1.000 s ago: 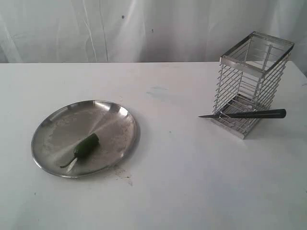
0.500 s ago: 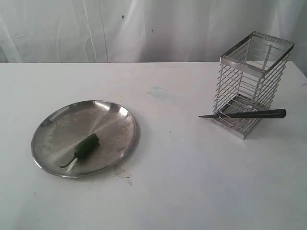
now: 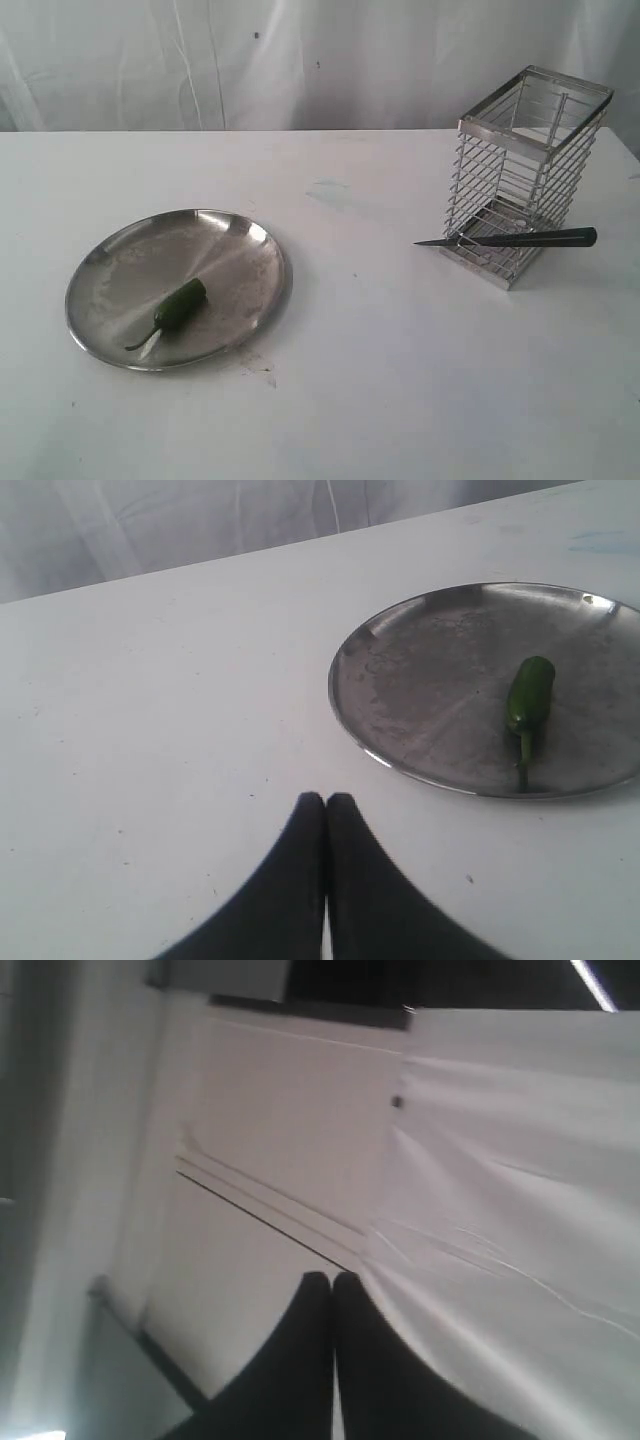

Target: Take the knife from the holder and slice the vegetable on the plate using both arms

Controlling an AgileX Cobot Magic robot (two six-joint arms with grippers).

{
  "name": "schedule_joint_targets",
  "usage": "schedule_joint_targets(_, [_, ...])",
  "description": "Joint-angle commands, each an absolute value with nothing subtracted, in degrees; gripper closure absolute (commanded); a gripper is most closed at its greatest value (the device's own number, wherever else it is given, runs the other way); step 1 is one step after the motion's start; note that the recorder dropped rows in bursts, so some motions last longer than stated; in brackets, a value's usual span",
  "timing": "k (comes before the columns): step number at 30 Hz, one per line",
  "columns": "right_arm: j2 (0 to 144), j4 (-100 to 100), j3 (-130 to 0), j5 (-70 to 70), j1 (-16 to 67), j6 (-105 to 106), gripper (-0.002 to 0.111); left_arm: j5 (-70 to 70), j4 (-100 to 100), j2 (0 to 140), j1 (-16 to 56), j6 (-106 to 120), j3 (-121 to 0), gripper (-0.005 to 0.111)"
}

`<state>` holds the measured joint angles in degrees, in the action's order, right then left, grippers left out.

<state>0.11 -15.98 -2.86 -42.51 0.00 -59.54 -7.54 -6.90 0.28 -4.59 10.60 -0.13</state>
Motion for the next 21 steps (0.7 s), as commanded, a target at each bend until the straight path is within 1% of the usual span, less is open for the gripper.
schedule_joint_targets(1, [0.0, -14.59, -13.19, -46.71, 0.0, -58.77, 0.108, -7.27, -7.17, 0.0, -4.21, 10.54, 0.0, 0.107])
schedule_joint_targets(4, [2.18, -9.03, -21.32, -46.55, 0.0, -49.96, 0.108, -7.27, -7.17, 0.0, -4.21, 10.54, 0.0, 0.107])
schedule_joint_targets(7, [6.67, 1.24, -28.58, -42.9, 0.0, -27.83, 0.108, -7.27, -7.17, 0.0, -4.21, 10.54, 0.0, 0.107])
schedule_joint_targets(8, [8.54, 4.62, -30.67, -39.04, 0.0, -19.69, 0.108, -7.27, -7.17, 0.0, -4.21, 10.54, 0.0, 0.107])
schedule_joint_targets(9, [12.36, 7.36, -33.91, -29.73, 0.0, -5.81, 0.108, -7.27, -7.17, 0.0, -4.21, 10.54, 0.0, 0.107])
schedule_joint_targets(10, [14.76, 7.33, -34.98, -24.29, 0.0, 0.0, 0.108, -7.27, -7.17, 0.0, -4.21, 10.54, 0.0, 0.107])
schedule_joint_targets(11, [20.21, 7.32, -35.86, -14.44, 0.0, 11.11, 0.108, -7.27, -7.17, 0.0, -4.21, 10.54, 0.0, 0.107])
schedule_joint_targets(12, [23.27, 7.32, -35.86, -10.21, 0.0, 17.14, 0.108, -7.27, -7.17, 0.0, -4.21, 10.54, 0.0, 0.107])
schedule_joint_targets(13, [29.21, 7.32, -35.86, -2.59, 0.0, 25.71, 0.108, -7.27, -7.17, 0.0, -4.21, 10.54, 0.0, 0.107])
schedule_joint_targets(15, [38.86, 7.43, -35.86, 6.03, 0.0, 32.71, 0.108, -7.27, -7.17, 0.0, -4.21, 10.54, 0.0, 0.107])
schedule_joint_targets(16, [42.19, 7.55, -35.86, 7.2, 0.0, 33.3, 0.108, -7.27, -7.17, 0.0, -4.21, 10.54, 0.0, 0.107])
schedule_joint_targets(18, [51.78, 9.58, -35.86, 5.31, 0.0, 33.4, 0.108, -7.27, -7.17, 0.0, -4.21, 10.54, 0.0, 0.107])
schedule_joint_targets(21, [55.59, 9.72, -35.86, 8.79, -0.21, 29.88, 0.108, -7.27, -7.17, 0.0, -4.21, 10.54, 0.0, 0.107])
